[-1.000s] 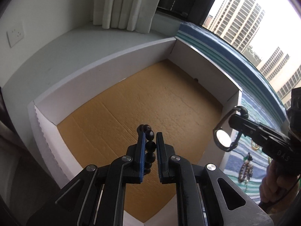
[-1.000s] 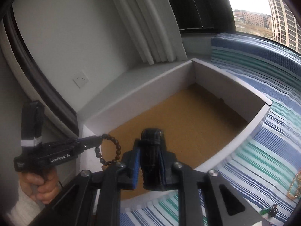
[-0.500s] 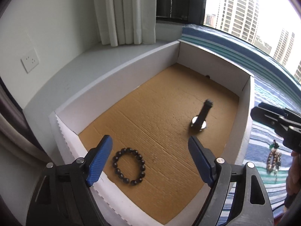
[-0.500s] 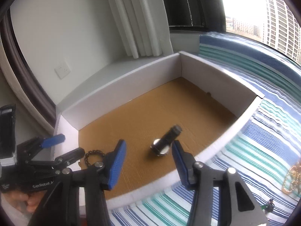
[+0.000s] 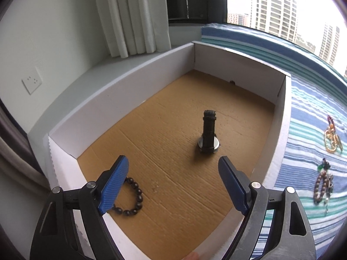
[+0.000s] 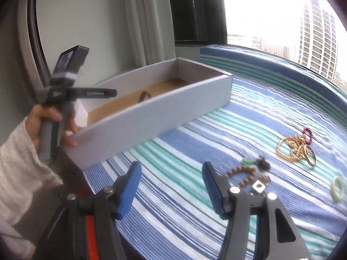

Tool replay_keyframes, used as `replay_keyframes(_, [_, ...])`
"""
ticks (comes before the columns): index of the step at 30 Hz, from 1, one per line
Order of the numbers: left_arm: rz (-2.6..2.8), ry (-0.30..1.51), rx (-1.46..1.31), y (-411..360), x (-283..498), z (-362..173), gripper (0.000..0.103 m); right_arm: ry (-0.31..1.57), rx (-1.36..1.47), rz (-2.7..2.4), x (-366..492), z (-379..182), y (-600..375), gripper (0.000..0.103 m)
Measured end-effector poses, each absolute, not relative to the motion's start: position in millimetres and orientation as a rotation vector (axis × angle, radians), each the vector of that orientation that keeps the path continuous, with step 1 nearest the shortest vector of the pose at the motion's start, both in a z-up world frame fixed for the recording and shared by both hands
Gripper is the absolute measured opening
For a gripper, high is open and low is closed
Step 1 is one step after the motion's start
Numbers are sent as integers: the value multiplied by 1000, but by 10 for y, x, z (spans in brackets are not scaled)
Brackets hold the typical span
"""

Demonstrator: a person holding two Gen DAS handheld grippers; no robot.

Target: Organize jewelry

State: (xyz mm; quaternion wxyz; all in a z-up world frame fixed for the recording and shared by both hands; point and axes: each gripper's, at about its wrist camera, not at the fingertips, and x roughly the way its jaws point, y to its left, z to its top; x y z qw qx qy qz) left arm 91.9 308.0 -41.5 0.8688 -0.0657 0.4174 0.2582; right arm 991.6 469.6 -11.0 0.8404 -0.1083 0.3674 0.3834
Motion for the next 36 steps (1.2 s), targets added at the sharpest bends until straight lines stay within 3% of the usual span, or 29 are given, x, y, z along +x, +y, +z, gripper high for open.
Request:
replay_keyframes(12, [543, 865, -102, 2598, 827, -401, 83, 731, -144, 445, 9695, -237, 3183, 59])
replay_keyframes(25, [536, 813, -107, 2288, 649, -231, 86, 754, -95, 391, 9550, -417, 2833, 59])
replay_keyframes(26, [559, 779, -91, 2244, 611, -157, 88, 753, -96, 386, 9543, -417, 2818, 60])
replay_keyframes(29, [601, 646, -65, 2076, 451, 109, 95, 739, -105, 353, 9504, -381, 2774, 82])
replay_keyframes(36, [487, 463, -78, 1625, 210, 503, 102, 735, -102, 267, 9520, -392, 2631, 83])
